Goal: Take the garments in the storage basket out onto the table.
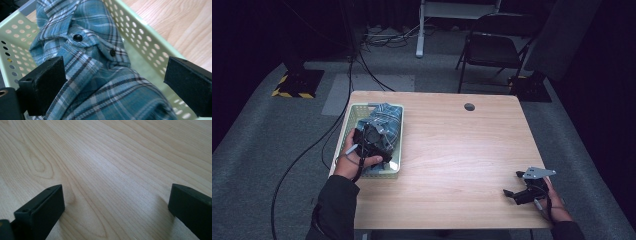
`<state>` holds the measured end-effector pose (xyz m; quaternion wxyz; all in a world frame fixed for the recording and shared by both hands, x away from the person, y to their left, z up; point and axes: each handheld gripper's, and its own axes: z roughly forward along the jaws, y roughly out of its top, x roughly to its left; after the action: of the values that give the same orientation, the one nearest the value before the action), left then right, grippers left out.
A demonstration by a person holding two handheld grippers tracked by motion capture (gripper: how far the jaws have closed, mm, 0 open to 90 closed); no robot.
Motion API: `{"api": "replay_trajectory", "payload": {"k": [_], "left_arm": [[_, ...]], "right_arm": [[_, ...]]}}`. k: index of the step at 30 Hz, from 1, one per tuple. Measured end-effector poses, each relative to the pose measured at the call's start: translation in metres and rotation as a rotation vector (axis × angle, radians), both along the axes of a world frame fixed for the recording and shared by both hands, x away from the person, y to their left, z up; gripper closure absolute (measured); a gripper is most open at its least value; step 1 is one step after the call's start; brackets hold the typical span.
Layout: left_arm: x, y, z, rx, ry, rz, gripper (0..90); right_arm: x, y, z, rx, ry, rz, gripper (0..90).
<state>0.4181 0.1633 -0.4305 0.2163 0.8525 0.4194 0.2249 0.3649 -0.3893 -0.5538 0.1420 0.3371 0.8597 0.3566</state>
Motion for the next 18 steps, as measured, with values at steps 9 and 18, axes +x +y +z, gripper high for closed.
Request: {"api": "replay_trajectory", "payload": {"k": [9, 18], "left_arm": [[0.016, 0.005, -0.011, 0.045, 0.038, 0.042, 3.1], [0.029, 0.006, -0.018, 0.054, 0.056, 0.066, 3.0]], "right_arm": [[0.0, 0.0, 0.0, -0.001, 0.0, 0.0, 0.4], [0.0, 0.0, 0.0, -0.001, 0.0, 0.001, 0.4]]}}
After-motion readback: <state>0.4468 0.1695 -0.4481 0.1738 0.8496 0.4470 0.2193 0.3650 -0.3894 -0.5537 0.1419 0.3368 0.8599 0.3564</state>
